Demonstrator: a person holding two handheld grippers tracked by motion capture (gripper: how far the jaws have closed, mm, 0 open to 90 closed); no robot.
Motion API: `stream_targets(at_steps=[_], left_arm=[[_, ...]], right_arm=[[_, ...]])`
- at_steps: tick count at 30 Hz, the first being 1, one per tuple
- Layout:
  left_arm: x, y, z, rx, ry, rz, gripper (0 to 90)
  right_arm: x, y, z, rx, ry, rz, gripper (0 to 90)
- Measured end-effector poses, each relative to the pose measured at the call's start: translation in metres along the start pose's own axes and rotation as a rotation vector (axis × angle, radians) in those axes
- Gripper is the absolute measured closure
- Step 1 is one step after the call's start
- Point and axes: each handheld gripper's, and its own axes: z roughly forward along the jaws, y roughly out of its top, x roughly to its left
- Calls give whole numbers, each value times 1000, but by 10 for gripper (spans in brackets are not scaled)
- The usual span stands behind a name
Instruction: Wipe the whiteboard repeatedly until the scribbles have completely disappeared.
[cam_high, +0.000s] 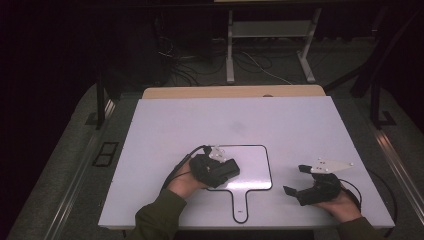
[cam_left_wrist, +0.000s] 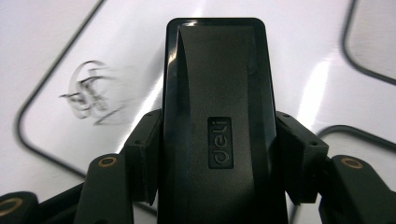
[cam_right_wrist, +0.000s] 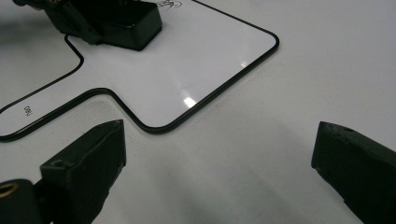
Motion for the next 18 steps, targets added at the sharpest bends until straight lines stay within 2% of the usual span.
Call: stream_targets(at_steps=[4,9,12,14,18], left_arm=[[-3,1,1,-3,-10,4,390],[10,-2,-1,-6,26,-22,390],[15,-5,-2,-14,27,-48,390],[13,-4,-2,-8,33,-32,390],[2,-3,-1,-4,4,-10,390]], right_arm=[[0,0,0,0,0,0,19],[0,0,0,-1,-1,3,19],[0,0,0,-1,0,1,19],[0,0,0,-1,0,-1,19],[0,0,0,-1,0,0,19]])
